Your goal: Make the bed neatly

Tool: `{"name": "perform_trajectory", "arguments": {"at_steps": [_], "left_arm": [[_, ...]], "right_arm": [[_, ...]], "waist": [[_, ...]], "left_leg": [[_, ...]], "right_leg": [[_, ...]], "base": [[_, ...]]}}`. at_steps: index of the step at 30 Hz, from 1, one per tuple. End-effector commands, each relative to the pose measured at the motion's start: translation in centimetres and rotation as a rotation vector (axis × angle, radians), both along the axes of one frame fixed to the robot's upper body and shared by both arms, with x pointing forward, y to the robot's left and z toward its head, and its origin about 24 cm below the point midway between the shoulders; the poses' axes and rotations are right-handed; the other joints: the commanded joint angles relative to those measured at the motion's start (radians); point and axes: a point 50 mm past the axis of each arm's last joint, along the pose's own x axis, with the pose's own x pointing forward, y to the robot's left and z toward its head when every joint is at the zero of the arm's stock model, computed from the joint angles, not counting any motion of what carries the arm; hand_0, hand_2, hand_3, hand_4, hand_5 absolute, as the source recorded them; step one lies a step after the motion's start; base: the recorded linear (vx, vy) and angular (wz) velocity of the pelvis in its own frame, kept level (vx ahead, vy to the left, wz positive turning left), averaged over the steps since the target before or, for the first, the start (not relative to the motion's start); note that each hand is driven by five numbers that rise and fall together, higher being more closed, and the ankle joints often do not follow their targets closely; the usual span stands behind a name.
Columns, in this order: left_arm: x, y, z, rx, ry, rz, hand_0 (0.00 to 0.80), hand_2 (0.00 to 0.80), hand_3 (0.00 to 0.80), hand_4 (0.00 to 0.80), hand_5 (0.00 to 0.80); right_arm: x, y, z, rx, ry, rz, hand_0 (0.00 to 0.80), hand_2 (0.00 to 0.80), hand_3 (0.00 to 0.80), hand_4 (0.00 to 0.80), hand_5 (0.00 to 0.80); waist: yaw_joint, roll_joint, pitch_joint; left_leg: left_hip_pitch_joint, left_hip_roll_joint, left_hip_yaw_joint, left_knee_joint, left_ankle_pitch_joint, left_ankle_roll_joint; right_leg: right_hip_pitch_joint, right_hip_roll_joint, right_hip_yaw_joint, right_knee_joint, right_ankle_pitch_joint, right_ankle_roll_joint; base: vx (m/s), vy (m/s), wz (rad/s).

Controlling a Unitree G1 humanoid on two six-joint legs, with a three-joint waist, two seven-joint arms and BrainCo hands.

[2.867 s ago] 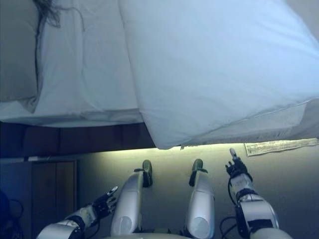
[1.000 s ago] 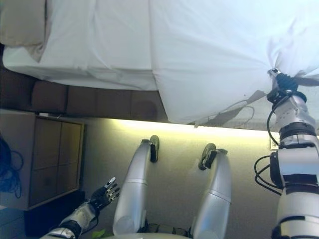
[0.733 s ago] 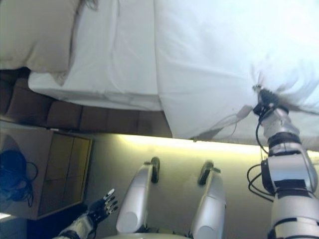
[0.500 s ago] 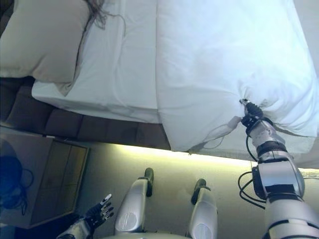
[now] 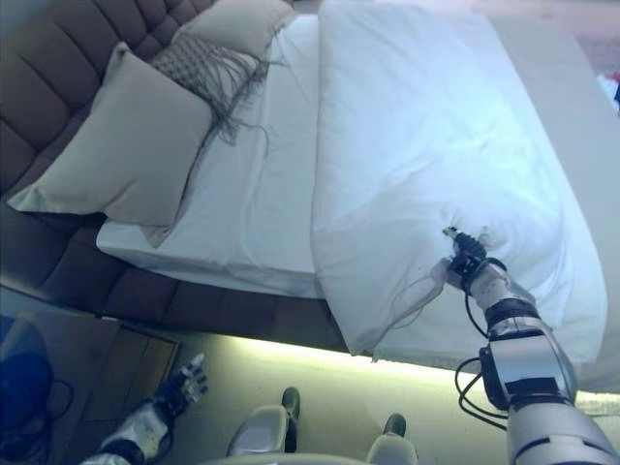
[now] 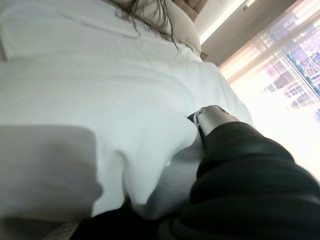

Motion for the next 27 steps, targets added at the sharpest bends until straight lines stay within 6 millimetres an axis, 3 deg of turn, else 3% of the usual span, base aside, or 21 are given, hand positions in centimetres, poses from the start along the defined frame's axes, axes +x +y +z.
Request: {"name": "perform_trajectory", "arguments": {"at_steps": [1, 5, 11, 17, 21, 27], "left_arm": [[5.6, 0.8, 5.1, 0.063, -0.217, 0.060, 0.000, 0.000, 0.000, 0.000, 0.000], [9.0, -2.4, 7.4, -0.058, -0.354, 0.069, 0.000, 0.000, 0.000, 0.000, 0.000], [10.2, -8.1, 6.4, -0.393, -0.365, 0.039, 0.000, 0.000, 0.000, 0.000, 0.000], [8.1, -13.9, 2.7, -0.657, -0.206, 0.042, 0.000, 0.000, 0.000, 0.000, 0.000], [5.2, -17.4, 0.4, -1.037, -0.047, 0.156, 0.000, 0.000, 0.000, 0.000, 0.000], [2.4, -20.4, -0.6, -1.393, 0.083, 0.304, 0.000, 0.000, 0.000, 0.000, 0.000]], "right_arm": [[2.2, 3.4, 2.8, 0.114, -0.187, 0.075, 0.800, 0.800, 0.800, 0.800, 0.800], [2.4, 6.1, 2.3, 0.140, -0.178, 0.115, 0.800, 0.800, 0.800, 0.800, 0.800], [2.6, 8.3, 2.1, 0.128, -0.164, 0.188, 0.800, 0.800, 0.800, 0.800, 0.800], [3.2, 10.7, 3.4, 0.137, -0.199, 0.275, 0.800, 0.800, 0.800, 0.800, 0.800], [3.5, 12.1, 4.4, 0.170, -0.237, 0.310, 0.800, 0.800, 0.800, 0.800, 0.800], [4.0, 13.5, 6.0, 0.213, -0.313, 0.331, 0.800, 0.800, 0.800, 0.800, 0.800]], "waist": [[0.013, -0.023, -0.102], [0.000, -0.038, -0.126], [-0.018, -0.059, -0.149], [-0.026, -0.083, -0.160], [-0.026, -0.108, -0.160], [-0.015, -0.141, -0.145]], "left_leg": [[0.037, 0.048, -0.016, -0.037, 0.012, -0.025], [0.081, 0.056, -0.015, -0.075, 0.012, -0.030], [0.125, 0.065, -0.012, -0.129, 0.026, -0.036], [0.150, 0.083, 0.001, -0.152, 0.029, -0.043], [0.166, 0.096, 0.015, -0.165, 0.025, -0.047], [0.172, 0.114, 0.033, -0.168, 0.022, -0.055]], "right_leg": [[-0.017, -0.054, -0.013, 0.039, -0.022, -0.005], [0.024, -0.038, -0.016, 0.012, -0.024, -0.008], [0.059, -0.019, -0.019, -0.025, -0.016, -0.010], [0.078, -0.004, -0.024, -0.035, -0.022, -0.014], [0.088, 0.009, -0.028, -0.045, -0.024, -0.017], [0.094, 0.023, -0.029, -0.050, -0.025, -0.019]], "base": [[0.120, -0.030, 0.03], [0.091, -0.028, 0.00], [0.070, -0.022, -0.04], [0.075, -0.049, -0.02], [0.057, -0.083, -0.02], [0.039, -0.093, -0.01]]}}
